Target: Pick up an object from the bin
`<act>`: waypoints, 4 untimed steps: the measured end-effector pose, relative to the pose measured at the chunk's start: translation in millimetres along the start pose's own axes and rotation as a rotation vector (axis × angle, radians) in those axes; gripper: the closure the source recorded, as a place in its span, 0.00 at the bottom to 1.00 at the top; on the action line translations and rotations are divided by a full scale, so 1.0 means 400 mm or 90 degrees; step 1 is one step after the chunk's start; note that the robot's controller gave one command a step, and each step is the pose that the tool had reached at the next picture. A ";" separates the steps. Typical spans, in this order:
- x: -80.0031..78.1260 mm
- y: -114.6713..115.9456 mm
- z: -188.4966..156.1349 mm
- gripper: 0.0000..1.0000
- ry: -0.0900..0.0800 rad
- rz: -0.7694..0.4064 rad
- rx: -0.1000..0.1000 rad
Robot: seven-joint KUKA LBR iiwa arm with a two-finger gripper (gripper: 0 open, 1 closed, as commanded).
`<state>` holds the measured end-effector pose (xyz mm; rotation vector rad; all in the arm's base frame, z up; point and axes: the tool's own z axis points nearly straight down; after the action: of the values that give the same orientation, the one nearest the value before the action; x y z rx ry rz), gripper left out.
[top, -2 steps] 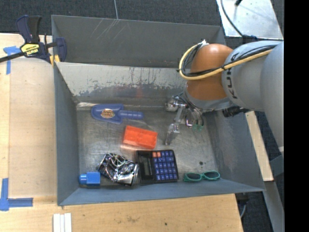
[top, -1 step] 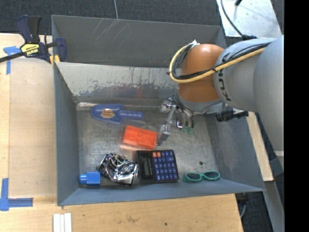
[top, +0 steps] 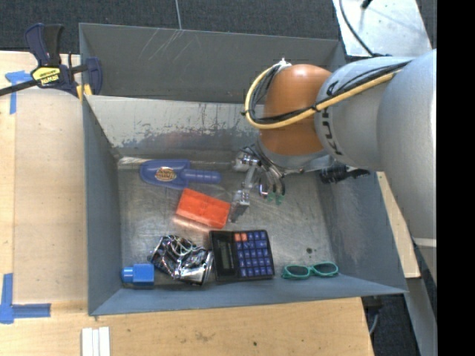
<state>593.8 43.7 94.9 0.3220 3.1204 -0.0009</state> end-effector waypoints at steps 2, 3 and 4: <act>0.100 0.090 0.028 0.00 -0.002 -0.070 0.000; 0.106 0.133 0.039 1.00 -0.004 -0.027 -0.008; 0.090 0.089 0.040 1.00 -0.005 -0.037 -0.010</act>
Offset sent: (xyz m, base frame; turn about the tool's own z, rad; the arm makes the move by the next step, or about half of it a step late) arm -0.0443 0.0859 -0.0249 -0.0144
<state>565.7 85.8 78.8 0.2294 3.1189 0.0210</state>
